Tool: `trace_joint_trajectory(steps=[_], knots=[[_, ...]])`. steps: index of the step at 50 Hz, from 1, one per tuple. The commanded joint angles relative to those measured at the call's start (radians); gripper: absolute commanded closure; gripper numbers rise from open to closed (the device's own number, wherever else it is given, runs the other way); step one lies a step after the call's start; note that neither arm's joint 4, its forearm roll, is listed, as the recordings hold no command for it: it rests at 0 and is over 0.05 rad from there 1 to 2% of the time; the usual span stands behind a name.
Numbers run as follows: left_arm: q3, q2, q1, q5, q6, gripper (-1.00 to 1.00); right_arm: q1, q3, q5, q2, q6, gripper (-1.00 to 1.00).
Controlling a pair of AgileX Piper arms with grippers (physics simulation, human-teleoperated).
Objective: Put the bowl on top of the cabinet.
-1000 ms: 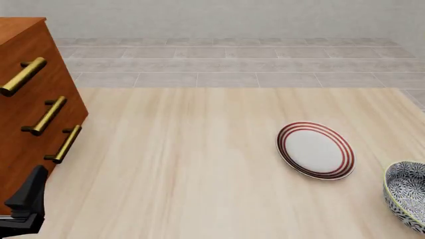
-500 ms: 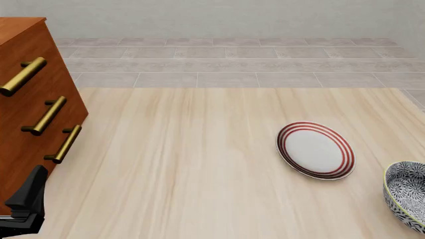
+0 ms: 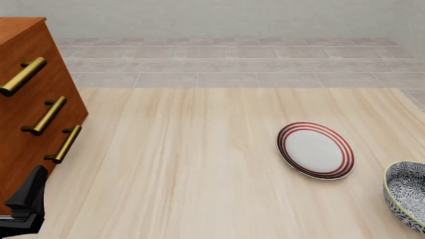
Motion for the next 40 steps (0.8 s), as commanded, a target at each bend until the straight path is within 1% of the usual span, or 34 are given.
trace_joint_trajectory(steps=[1, 13, 40], knots=[[-0.001, 0.001, 0.000, 0.000, 0.000, -1.00, -0.011, -0.009, -0.003, 0.039, -0.018, -1.00], [-0.001, 0.001, 0.000, 0.000, 0.001, -1.00, -0.013, -0.027, 0.002, 0.088, -0.024, -1.00], [-0.001, 0.001, 0.000, 0.000, 0.001, -1.00, -0.045, -0.064, -0.020, 0.199, -0.068, -1.00]])
